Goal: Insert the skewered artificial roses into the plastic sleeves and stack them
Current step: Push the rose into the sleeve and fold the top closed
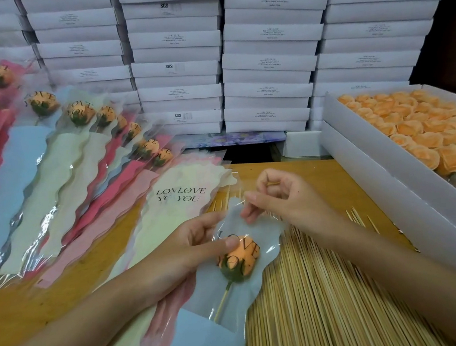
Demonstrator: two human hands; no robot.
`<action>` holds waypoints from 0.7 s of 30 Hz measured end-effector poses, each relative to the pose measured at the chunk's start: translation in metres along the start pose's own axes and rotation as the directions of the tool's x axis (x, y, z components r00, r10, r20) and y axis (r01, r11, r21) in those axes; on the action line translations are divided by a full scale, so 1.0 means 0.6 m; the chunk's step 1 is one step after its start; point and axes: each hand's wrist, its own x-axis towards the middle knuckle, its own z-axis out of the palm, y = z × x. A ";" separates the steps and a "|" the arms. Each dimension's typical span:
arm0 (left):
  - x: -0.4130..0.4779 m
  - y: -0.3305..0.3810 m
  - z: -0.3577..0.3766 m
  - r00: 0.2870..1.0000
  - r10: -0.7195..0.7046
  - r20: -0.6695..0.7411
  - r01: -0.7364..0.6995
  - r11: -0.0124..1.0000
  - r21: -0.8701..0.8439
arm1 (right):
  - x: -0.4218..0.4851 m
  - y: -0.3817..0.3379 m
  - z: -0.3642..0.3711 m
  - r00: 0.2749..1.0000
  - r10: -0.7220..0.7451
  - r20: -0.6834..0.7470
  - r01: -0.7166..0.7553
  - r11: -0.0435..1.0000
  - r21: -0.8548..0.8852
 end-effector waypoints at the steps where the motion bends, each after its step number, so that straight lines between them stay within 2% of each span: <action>1: 0.001 0.001 -0.001 0.999 -0.010 -0.032 0.010 1.000 0.004 | 0.001 0.002 -0.002 0.999 0.001 -0.054 -0.001 1.000 -0.010; 4: 0.002 0.000 -0.003 0.998 -0.031 -0.052 0.028 0.998 -0.053 | 0.003 0.012 -0.008 0.982 0.027 -0.186 -0.041 0.997 -0.072; 7: 0.003 0.000 -0.006 0.994 -0.013 -0.110 0.006 0.998 -0.064 | 0.003 0.025 -0.011 0.963 0.071 -0.261 -0.087 0.995 -0.052; 10: -0.003 0.007 -0.003 0.998 0.006 -0.061 -0.010 0.998 -0.060 | 0.002 0.033 -0.012 0.947 0.085 -0.309 -0.098 0.995 -0.029; 13: -0.008 0.021 0.003 0.999 -0.019 0.029 0.019 1.000 0.006 | 0.001 0.043 -0.016 0.904 0.107 -0.414 -0.101 0.994 0.036; 15: -0.014 0.038 0.007 0.995 -0.090 0.050 0.087 0.994 0.061 | 0.001 0.047 -0.021 0.856 0.125 -0.501 -0.099 0.992 0.079; 17: -0.024 0.065 0.010 0.978 -0.151 0.143 0.129 0.980 0.153 | 0.000 0.051 -0.028 0.806 0.140 -0.575 -0.089 0.989 0.117; 19: -0.036 0.096 0.012 0.962 -0.174 0.209 0.125 0.965 0.229 | 0.000 0.055 -0.034 0.761 0.157 -0.629 -0.080 0.986 0.150; 21: -0.055 0.122 0.009 0.970 -0.157 0.185 0.084 0.933 0.351 | 0.001 0.060 -0.037 0.728 0.179 -0.661 -0.078 0.981 0.179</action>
